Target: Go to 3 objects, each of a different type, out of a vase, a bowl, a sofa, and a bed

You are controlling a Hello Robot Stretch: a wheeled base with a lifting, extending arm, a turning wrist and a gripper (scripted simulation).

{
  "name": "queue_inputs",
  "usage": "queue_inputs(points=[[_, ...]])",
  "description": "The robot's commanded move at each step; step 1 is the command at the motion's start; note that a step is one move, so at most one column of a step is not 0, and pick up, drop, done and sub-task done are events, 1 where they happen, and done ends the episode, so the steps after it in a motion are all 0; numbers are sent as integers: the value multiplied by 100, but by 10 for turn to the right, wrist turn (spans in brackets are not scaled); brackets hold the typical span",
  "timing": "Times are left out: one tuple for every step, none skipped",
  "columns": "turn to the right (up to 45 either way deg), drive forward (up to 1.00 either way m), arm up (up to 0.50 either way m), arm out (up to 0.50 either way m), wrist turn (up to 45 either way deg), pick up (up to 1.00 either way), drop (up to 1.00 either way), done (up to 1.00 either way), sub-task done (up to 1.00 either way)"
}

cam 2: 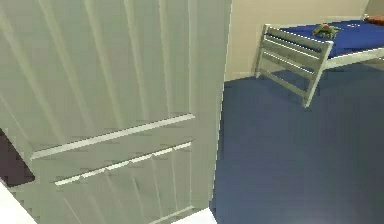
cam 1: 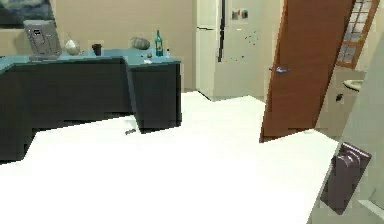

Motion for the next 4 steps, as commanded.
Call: queue_inputs(points=[[-300, 0, 0, 0, 0, 0, 0, 0, 0], [0, 100, 0, 0, 0, 0, 0, 0, 0], [0, 100, 0, 0, 0, 0, 0, 0, 0], [-150, 0, 0, 0, 0, 0, 0, 0, 0]])
